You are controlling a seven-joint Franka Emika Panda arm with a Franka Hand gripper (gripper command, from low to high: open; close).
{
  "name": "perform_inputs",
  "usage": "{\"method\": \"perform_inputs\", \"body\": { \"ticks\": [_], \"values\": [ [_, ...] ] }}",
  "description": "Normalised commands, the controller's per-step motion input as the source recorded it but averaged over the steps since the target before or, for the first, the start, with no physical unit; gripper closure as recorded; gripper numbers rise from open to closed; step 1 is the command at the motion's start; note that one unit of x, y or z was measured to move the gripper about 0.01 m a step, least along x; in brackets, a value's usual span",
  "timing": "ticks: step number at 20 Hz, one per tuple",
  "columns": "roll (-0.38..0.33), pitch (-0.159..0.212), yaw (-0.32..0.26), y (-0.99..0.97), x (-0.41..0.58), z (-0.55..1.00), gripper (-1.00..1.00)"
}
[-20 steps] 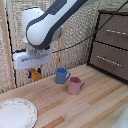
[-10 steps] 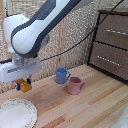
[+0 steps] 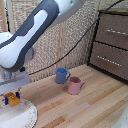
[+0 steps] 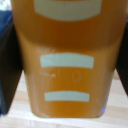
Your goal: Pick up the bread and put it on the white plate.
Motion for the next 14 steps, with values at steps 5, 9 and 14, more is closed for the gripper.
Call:
{"method": "perform_inputs", "body": {
  "ticks": [5, 9, 14],
  "values": [
    [-0.072, 0.015, -0.006, 0.33, 0.101, -0.41, 1.0],
    [-0.105, -0.005, 0.014, 0.01, 0.149, -0.26, 1.0],
    [-0.129, -0.029, 0.092, -0.01, 0.205, -0.07, 1.0]
  ]
}}
